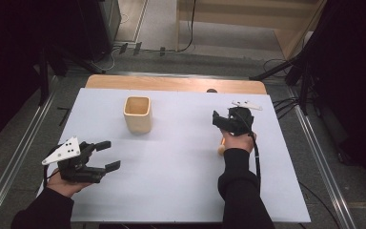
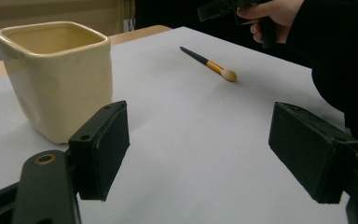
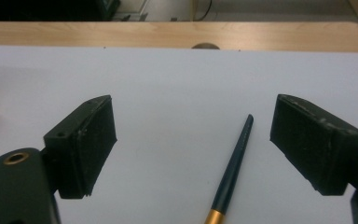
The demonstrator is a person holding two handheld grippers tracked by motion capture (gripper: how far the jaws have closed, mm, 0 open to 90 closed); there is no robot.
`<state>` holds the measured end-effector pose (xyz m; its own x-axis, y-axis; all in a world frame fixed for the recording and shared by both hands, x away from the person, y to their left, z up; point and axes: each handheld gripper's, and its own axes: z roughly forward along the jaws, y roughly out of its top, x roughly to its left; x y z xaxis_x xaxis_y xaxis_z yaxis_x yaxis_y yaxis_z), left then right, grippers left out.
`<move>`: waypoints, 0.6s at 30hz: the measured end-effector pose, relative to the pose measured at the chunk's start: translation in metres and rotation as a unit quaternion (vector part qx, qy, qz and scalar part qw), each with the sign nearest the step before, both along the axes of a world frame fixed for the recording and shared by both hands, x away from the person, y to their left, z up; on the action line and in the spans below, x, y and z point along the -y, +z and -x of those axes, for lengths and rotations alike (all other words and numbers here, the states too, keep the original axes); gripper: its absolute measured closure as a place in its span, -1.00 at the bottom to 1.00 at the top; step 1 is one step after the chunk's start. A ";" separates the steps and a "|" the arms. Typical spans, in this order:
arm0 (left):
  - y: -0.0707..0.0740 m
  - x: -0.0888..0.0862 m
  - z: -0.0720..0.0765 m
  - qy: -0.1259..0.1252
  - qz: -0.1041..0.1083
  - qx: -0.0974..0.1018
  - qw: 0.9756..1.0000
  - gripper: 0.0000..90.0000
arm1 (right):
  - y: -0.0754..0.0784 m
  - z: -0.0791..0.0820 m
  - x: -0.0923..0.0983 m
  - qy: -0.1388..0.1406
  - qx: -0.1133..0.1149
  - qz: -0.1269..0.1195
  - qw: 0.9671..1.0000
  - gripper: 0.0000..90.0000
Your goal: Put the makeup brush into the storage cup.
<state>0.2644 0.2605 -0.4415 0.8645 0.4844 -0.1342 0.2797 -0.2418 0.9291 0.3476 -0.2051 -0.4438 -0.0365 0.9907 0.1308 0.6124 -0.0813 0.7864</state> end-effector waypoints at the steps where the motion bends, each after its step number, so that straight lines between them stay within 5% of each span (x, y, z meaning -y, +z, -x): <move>1: 0.000 0.000 0.000 0.000 -0.001 0.000 1.000 -0.54 | 0.000 -0.001 0.001 0.003 -0.009 0.000 1.000 -0.68; 5: 0.000 0.001 0.000 -0.001 -0.001 0.001 1.000 -0.54 | 0.001 -0.008 0.003 0.023 -0.037 -0.012 0.999 -0.68; 7: 0.000 0.001 0.000 -0.001 -0.001 0.000 1.000 -0.53 | 0.003 -0.012 0.004 0.028 -0.059 0.004 0.998 -0.68; 18: 0.000 0.001 0.000 -0.002 -0.002 0.000 1.000 -0.53 | 0.005 -0.019 0.012 0.023 -0.126 -0.014 0.992 -0.68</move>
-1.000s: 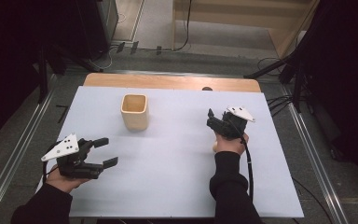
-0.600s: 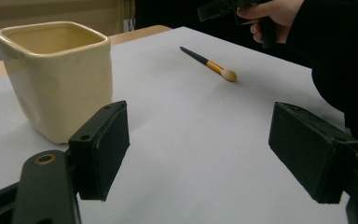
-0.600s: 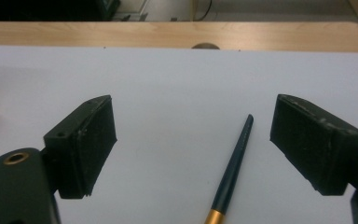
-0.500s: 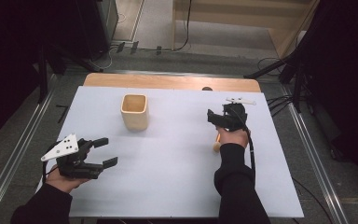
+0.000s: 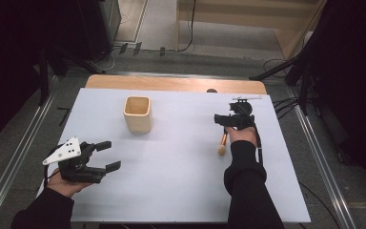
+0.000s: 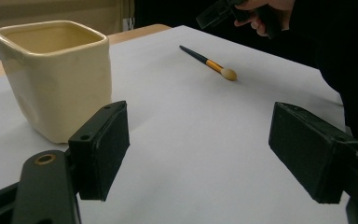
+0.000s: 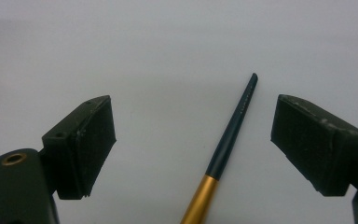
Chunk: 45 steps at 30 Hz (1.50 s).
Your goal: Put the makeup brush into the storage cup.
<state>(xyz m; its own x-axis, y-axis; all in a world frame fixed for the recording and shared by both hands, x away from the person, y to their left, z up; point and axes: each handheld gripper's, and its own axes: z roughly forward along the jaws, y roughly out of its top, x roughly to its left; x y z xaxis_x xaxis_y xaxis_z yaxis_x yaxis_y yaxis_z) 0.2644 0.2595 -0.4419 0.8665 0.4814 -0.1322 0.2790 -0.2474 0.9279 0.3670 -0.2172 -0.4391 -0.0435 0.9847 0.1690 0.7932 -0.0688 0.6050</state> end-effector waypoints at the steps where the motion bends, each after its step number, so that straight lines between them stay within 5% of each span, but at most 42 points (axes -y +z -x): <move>1: 0.000 0.000 0.000 0.000 0.001 0.000 1.000 -0.54 | -0.001 -0.001 0.000 -0.001 -0.005 -0.003 1.000 -0.68; 11: 0.000 0.002 0.000 -0.005 0.003 0.001 1.000 -0.54 | -0.002 -0.011 0.004 0.006 -0.076 -0.021 0.997 -0.68; 13: 0.000 0.002 0.000 -0.005 0.001 -0.001 1.000 -0.53 | -0.001 -0.016 0.006 0.001 -0.111 -0.033 0.993 -0.68; 16: 0.000 0.002 0.000 -0.006 0.000 0.000 1.000 -0.53 | 0.000 -0.020 0.006 0.001 -0.128 -0.042 0.991 -0.68; 21: 0.000 0.002 0.000 -0.005 0.001 -0.001 1.000 -0.54 | 0.000 -0.029 0.001 -0.011 -0.170 -0.019 0.985 -0.68; 28: 0.000 0.002 0.000 -0.006 -0.001 -0.002 1.000 -0.54 | -0.004 -0.034 -0.002 -0.016 -0.191 -0.016 0.981 -0.68; 29: -0.001 0.002 -0.001 -0.006 -0.001 -0.002 1.000 -0.54 | -0.005 -0.036 -0.001 -0.027 -0.207 -0.023 0.978 -0.68; 31: -0.001 0.002 -0.001 -0.006 -0.001 -0.002 1.000 -0.53 | -0.005 -0.038 0.000 -0.033 -0.216 -0.025 0.976 -0.68; 39: 0.000 0.002 0.000 -0.006 0.000 -0.004 1.000 -0.54 | -0.004 -0.040 -0.003 -0.025 -0.210 -0.019 0.977 -0.82; 45: 0.000 0.002 -0.001 -0.005 -0.002 -0.004 1.000 -0.54 | -0.007 -0.041 -0.001 -0.039 -0.226 -0.011 0.973 -0.85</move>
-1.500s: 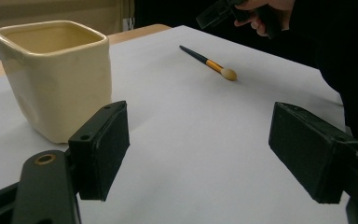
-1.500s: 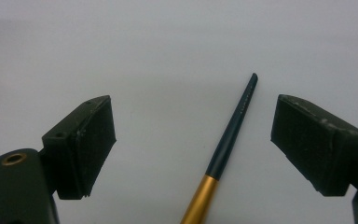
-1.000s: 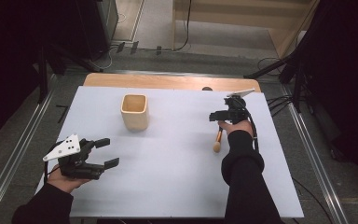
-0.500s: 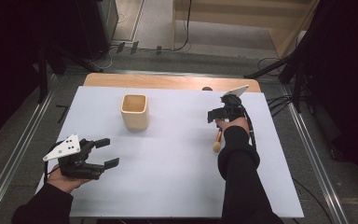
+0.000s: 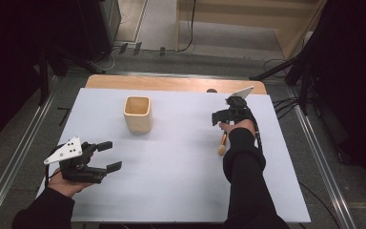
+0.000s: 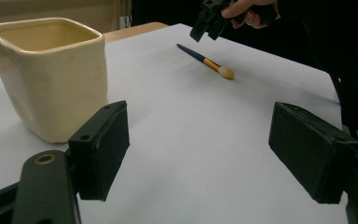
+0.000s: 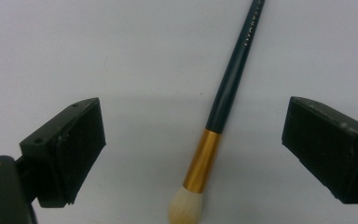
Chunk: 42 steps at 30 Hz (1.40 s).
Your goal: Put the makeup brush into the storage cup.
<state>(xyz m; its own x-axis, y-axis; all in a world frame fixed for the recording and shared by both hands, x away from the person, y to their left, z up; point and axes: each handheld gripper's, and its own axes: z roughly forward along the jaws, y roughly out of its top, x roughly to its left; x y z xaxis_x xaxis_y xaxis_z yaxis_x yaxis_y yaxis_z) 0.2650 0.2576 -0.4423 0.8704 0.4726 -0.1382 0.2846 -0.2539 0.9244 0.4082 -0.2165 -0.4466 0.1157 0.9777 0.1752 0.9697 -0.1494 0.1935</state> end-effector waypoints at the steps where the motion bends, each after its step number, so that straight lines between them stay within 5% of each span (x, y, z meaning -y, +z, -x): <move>1: 0.000 0.000 0.000 0.000 -0.001 0.000 1.000 -0.54 | 0.000 0.000 0.000 0.000 0.000 0.000 1.000 -0.85; 17: 0.000 0.000 0.001 -0.002 -0.001 0.001 1.000 -0.54 | -0.014 -0.005 -0.007 -0.019 -0.025 0.048 0.998 -0.70; 34: 0.001 0.000 0.001 -0.001 -0.002 0.002 1.000 -0.54 | -0.041 0.002 -0.008 -0.032 -0.054 0.045 0.997 -0.57; 42: 0.001 0.001 0.001 -0.001 -0.001 0.003 1.000 -0.54 | -0.042 0.006 -0.014 -0.022 -0.049 0.072 0.996 -0.43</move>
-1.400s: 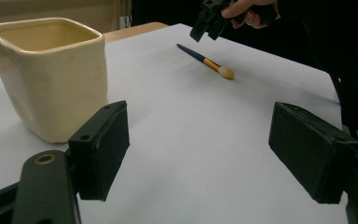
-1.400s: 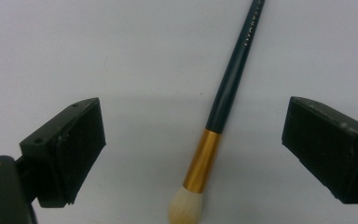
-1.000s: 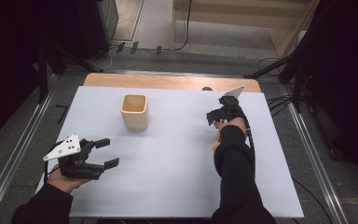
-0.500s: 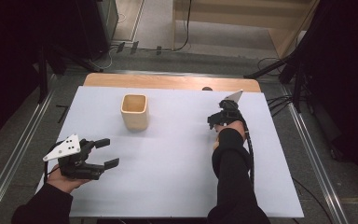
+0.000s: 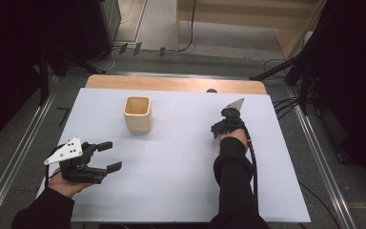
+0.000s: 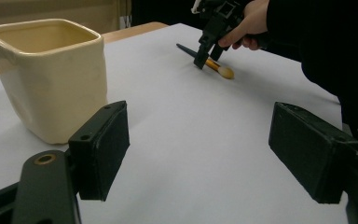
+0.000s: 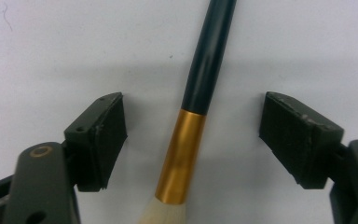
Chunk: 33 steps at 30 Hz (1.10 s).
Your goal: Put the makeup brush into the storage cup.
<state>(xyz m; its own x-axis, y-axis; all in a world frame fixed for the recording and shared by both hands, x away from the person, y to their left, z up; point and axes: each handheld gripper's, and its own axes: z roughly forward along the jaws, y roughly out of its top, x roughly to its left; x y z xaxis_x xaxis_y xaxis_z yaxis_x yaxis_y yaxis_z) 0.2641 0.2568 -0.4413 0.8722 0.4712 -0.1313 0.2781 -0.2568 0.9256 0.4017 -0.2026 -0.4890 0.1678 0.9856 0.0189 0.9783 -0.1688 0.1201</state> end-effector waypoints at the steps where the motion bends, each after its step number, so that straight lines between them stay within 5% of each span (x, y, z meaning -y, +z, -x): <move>1: 0.000 0.000 0.000 0.000 0.001 0.000 1.000 -0.53 | 0.000 0.000 0.000 0.000 -0.002 -0.001 1.000 -0.41; 9: 0.000 0.000 0.000 0.001 0.002 -0.001 1.000 -0.53 | 0.005 0.001 0.000 0.008 -0.012 -0.005 1.000 0.04; 14: 0.000 0.000 0.000 0.001 -0.001 -0.002 1.000 -0.54 | 0.007 0.001 -0.004 0.023 -0.023 -0.006 0.999 0.57; 19: 0.000 0.000 -0.001 0.002 0.000 -0.002 1.000 -0.53 | 0.008 0.000 -0.003 0.023 -0.030 -0.012 0.999 0.72; 33: -0.001 0.000 -0.001 0.002 -0.002 -0.004 1.000 -0.53 | 0.009 0.000 0.008 0.027 -0.034 -0.039 0.998 0.74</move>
<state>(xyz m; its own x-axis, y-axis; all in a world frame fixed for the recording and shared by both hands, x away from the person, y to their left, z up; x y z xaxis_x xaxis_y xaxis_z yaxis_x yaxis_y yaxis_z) 0.2652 0.2571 -0.4418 0.8695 0.4746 -0.1369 0.2871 -0.2599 0.9220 0.4014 -0.2110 -0.4800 0.1171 0.9893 0.0872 0.9918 -0.1210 0.0409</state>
